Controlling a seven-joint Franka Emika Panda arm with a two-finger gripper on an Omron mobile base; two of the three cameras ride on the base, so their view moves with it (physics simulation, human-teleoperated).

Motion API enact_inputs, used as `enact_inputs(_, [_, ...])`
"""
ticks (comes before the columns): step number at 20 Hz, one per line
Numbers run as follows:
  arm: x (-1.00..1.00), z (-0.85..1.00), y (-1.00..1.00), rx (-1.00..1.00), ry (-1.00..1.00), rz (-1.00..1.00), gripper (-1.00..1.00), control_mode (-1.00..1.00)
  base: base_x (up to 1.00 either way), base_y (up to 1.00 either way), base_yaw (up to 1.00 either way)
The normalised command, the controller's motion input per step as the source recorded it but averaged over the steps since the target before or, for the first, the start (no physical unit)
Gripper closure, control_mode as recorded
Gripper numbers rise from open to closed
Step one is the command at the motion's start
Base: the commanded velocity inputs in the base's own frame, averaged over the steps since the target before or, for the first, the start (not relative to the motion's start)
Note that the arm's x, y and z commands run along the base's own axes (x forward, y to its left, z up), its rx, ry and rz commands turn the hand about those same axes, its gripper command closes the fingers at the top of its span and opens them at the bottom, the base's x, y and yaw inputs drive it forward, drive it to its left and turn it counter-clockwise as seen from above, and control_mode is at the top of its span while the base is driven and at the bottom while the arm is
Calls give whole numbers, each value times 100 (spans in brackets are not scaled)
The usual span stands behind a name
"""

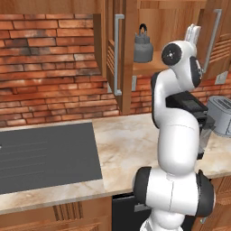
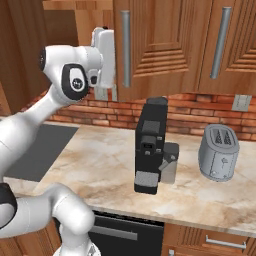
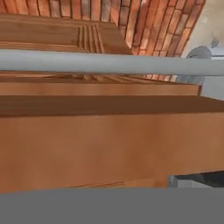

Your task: Open the cabinet, pick the kettle from the cabinet, and place it in the sink.

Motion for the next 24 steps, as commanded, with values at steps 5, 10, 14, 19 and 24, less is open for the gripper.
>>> enact_inputs(5, [-42, 7, -33, 0, 1, -28, -100, -100, 0, 0, 0])
enact_inputs(10, [-50, 6, -27, 0, 0, -27, -100, -100, 0, 0, 0])
enact_inputs(14, [-50, 4, -29, 1, 0, -26, -100, -100, 0, 0, 0])
enact_inputs(19, [-44, 3, -39, 3, 0, -23, -100, -100, 0, 0, 0])
enact_inputs(24, [-39, 3, -51, 4, 1, -18, -100, -100, 0, 0, 0])
